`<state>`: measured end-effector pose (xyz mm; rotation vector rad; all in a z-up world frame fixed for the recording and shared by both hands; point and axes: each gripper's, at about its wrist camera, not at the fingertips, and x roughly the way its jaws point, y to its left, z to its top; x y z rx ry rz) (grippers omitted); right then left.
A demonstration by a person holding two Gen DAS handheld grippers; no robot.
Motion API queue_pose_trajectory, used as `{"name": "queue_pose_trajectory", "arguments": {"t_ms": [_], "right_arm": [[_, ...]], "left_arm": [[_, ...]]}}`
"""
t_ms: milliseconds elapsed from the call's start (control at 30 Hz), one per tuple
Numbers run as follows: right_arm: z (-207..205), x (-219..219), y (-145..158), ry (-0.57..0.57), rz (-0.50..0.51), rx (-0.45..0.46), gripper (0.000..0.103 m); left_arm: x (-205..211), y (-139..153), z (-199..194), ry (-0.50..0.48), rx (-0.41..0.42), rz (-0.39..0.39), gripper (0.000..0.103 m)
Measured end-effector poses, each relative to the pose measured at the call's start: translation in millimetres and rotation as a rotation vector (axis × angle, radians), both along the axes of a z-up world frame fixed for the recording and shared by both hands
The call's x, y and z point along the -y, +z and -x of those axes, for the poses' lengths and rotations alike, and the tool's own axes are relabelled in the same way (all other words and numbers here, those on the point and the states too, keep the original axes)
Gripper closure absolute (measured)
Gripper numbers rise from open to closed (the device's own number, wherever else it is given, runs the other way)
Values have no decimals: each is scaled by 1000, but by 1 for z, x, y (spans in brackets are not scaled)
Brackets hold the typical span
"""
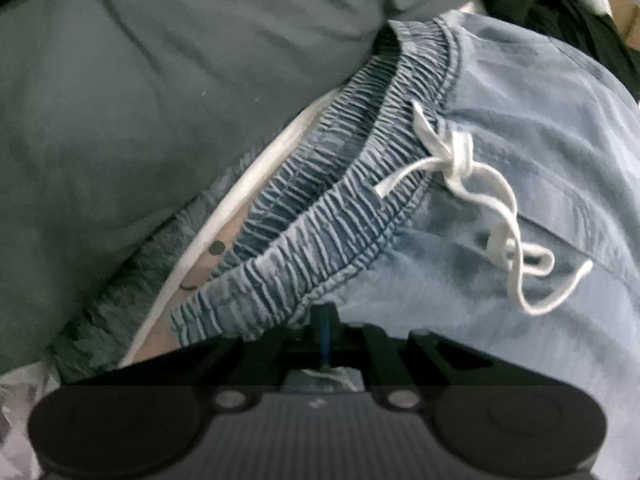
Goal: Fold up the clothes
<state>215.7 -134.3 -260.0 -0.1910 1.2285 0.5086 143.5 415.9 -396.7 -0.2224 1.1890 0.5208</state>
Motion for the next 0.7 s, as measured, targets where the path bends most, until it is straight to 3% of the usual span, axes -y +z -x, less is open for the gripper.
{"name": "queue_pose_trajectory", "arguments": {"t_ms": [133,233,367,500,567,600,700], "right_arm": [[34,-22,-29,33,44,19,54],[46,-38,-39,38,84,59,54],[49,-45,-39,-56,28,61,54],[51,-39,-35,-169,-12,64,54],[51,-35,-33,-209,-27,62,54],[52,-35,-34,-208,-26,60,54],[56,-40,-37,-174,0,54,54]], "left_arm": [[11,2,2,-132,-68,-25,100],[12,7,7,-180,-114,28,100],[10,20,14,-150,-101,57,96],[19,19,18,-194,-120,51,84],[14,8,18,-158,-145,76,88],[8,3,18,-131,-147,80,100],[3,-3,16,-116,-147,72,100]]}}
